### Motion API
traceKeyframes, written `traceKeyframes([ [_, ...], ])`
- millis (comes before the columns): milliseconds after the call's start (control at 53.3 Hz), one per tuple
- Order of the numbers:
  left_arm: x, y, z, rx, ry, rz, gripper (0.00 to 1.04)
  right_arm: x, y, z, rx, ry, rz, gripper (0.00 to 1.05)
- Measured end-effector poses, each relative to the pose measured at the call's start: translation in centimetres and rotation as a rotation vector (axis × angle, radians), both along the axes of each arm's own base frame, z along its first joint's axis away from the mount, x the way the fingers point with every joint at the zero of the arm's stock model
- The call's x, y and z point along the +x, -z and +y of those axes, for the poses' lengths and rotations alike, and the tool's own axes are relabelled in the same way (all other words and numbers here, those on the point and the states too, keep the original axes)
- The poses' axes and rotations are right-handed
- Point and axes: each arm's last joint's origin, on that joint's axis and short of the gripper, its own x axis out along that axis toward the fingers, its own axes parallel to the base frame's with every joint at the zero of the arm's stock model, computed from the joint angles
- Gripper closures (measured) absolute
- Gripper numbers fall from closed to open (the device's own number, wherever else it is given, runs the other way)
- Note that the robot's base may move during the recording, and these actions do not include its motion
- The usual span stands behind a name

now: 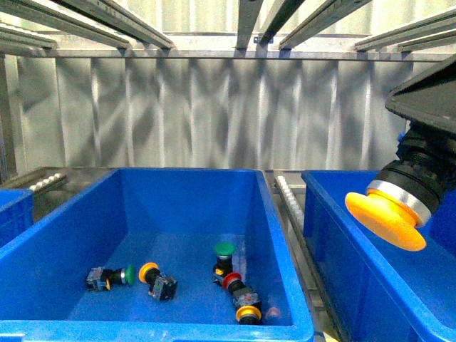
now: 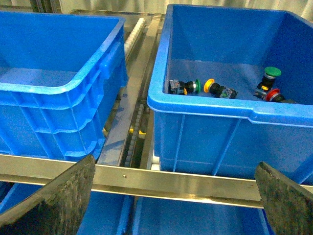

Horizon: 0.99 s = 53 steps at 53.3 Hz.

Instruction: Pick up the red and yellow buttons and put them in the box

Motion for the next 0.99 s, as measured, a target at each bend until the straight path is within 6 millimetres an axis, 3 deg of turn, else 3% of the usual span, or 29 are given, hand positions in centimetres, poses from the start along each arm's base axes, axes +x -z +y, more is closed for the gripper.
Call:
traceKeyframes([
  [375,0.0,0.0,0.0,0.000,-0.003,0.000,0.08,2.3,1.1,-4.0,0.025,0.067,0.072,0.62],
  [526,0.0,0.0,0.0,0.000,-0.002,0.000,0.08,4.6,1.2,-7.7,0.049,0.155,0.111,0.62],
  [732,0.0,0.0,0.0,0.000,-0.001,0.000,0.08,6.7,-0.5,-12.7,0.081,0.242,0.104,0.62],
  [995,0.0,0.0,0.0,0.002,0.004,0.000,0.08,8.5,-1.1,-16.1,0.068,0.323,0.092,0.62],
])
